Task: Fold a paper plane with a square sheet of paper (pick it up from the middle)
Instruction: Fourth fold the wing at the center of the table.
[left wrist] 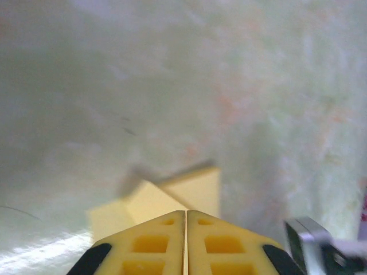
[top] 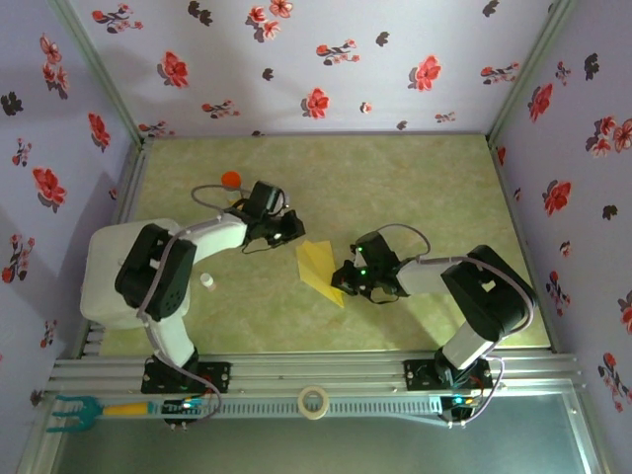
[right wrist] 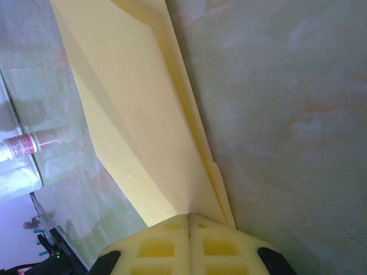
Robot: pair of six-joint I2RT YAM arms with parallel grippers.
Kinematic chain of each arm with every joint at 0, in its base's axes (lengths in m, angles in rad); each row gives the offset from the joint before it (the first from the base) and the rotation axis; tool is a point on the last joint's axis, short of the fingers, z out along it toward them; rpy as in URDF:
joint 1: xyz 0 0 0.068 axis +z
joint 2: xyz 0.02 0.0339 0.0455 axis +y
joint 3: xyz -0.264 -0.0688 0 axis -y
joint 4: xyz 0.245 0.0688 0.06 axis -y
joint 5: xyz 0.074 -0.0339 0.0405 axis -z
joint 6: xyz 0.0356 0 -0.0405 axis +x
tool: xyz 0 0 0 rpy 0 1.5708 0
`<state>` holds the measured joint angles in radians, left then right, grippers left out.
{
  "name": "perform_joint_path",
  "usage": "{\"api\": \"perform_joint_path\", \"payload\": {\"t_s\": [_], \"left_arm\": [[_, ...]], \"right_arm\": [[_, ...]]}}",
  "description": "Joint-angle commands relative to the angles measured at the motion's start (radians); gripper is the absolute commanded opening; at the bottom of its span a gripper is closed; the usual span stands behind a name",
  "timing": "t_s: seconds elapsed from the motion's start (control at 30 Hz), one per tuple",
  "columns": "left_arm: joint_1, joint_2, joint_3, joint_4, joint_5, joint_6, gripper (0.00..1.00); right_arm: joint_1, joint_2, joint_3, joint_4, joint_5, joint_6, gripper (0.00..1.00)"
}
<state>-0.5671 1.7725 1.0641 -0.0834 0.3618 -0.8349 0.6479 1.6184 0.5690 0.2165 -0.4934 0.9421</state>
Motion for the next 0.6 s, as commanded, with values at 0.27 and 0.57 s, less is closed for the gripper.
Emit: {"api": "perform_joint_path", "payload": {"t_s": [0.27,0.57], "left_arm": [[-0.176,0.111,-0.04,0.083,0.041,-0.066,0.09],[-0.177,0.173,-0.087,0.086,0.018,-0.074,0.07]], "right_arm": [[0.006,0.0,0.001,-0.152,0.044,-0.053,0.0],[0.007,-0.096,-0.003,-0.12,-0.02,-0.048,0.03]]}}
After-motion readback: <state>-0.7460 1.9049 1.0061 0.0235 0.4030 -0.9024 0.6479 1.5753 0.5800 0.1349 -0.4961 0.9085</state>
